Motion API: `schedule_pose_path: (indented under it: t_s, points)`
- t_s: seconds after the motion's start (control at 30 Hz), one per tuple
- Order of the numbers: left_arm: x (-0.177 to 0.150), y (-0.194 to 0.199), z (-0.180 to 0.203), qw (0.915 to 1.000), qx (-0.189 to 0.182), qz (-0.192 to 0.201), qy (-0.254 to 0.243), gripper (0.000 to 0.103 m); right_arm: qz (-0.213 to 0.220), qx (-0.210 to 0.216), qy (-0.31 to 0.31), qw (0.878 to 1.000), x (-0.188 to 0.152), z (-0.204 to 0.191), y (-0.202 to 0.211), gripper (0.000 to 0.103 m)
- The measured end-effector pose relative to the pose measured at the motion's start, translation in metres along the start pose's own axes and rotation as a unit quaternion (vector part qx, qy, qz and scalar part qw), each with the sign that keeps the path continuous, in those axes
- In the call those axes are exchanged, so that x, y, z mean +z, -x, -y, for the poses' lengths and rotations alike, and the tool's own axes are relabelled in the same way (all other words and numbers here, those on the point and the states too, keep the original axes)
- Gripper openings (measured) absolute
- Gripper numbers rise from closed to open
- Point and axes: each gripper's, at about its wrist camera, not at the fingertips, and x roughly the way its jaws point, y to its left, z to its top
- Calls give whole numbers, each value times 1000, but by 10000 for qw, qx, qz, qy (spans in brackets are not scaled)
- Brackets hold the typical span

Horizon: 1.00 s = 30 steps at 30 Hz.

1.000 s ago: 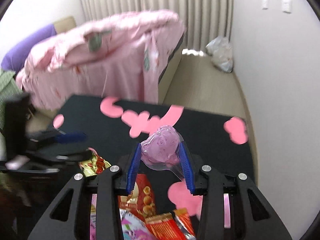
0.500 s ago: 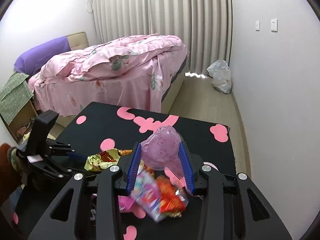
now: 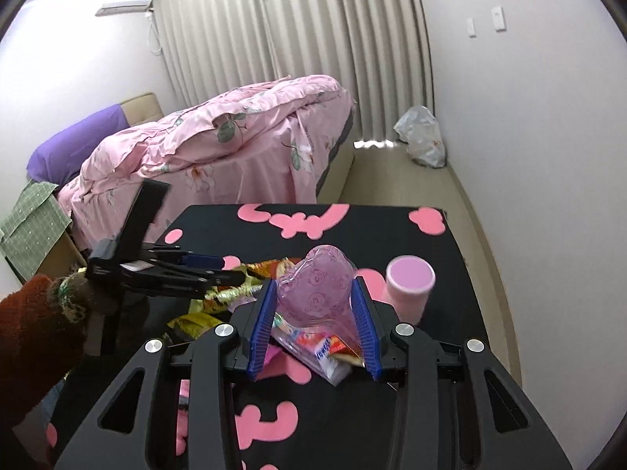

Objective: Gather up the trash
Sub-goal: 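Grasp the clear pink plastic cup with the right tool while the left tool lifts a yellow snack bag, then carry the pink plastic cup and yellow snack bag to the trash bag and release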

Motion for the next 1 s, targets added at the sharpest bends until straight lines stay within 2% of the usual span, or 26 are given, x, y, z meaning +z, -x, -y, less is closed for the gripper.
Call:
schedule_pose_path:
  t_s: [0.07, 0.1, 0.17, 0.23, 0.3, 0.37, 0.5, 0.6, 0.8, 1.0]
  points:
    - [-4, -6, 2, 10000, -9, -89, 12, 47, 14, -31, -12, 10000, -2, 0, 2, 37]
    - [-7, -3, 3, 10000, 3, -61, 15, 29, 29, -26, -35, 10000, -2, 1, 4, 37]
    - [-12, 4, 4, 9998, -24, -118, 126, 14, 102, -13, -88, 9999, 0, 1, 9, 37]
    - [-22, 20, 5, 9999, 59, 17, 144, 7, 194, 23, -99, 9998, 3, -2, 15, 37]
    - [-36, 39, 4, 9994, 155, 221, 235, 5, 287, 69, -83, 9995, 5, -8, 22, 37]
    - [-54, 63, -3, 9971, 239, 456, 552, 4, 351, 139, -48, 9993, 8, -16, 27, 37]
    - [-89, 112, -15, 9882, 561, 1044, 973, 4, 446, 275, 174, 9985, 13, -45, 36, 37]
    - [-119, 155, -18, 9790, 813, 1515, 1097, 4, 542, 319, 456, 9970, 16, -75, 44, 37]
    - [-160, 217, -28, 9620, 1173, 2119, 1264, 4, 665, 528, 1013, 9912, 20, -134, 59, 37]
    - [-194, 258, -48, 9424, 1692, 2471, 1490, 4, 694, 905, 1300, 9849, 27, -186, 61, 37]
